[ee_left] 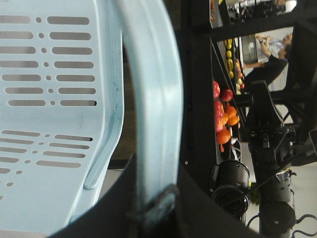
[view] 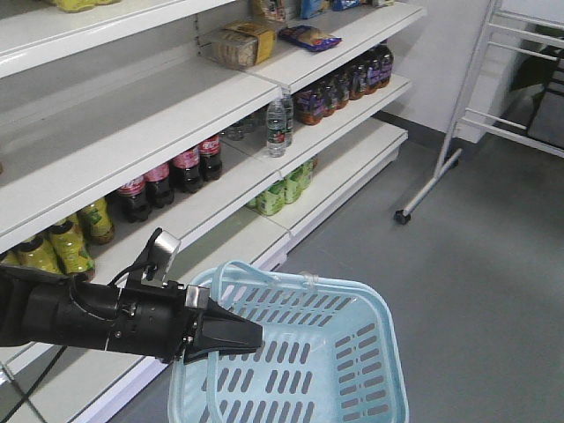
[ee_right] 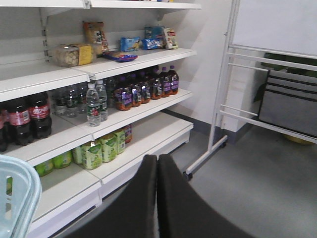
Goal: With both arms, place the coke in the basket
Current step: 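Hold the basket in the left gripper while the base turns away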
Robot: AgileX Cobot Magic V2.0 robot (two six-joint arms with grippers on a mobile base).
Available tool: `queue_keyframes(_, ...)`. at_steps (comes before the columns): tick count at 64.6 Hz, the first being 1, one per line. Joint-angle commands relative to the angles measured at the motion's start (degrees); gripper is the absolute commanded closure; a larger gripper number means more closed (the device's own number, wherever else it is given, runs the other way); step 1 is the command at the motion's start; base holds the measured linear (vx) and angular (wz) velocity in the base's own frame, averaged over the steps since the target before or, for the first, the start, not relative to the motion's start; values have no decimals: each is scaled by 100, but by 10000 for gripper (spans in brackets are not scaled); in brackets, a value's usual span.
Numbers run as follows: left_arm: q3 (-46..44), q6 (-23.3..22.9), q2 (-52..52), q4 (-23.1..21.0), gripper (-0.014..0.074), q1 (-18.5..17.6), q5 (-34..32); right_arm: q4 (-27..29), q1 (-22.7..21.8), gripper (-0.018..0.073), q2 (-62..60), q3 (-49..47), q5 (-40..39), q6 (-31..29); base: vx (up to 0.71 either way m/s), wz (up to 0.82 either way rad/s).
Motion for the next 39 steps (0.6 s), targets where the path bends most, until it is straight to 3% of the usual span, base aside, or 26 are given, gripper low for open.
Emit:
queue_keyframes(1,-106,48,-253,-385,604,-23,453,-14,-15,569,-82,61,-447,-24,0,-40)
queue_keyframes(39,-106,48,-253,-385,604,-23,453,-14,-15,569,-82,61,-447,-24,2,-47)
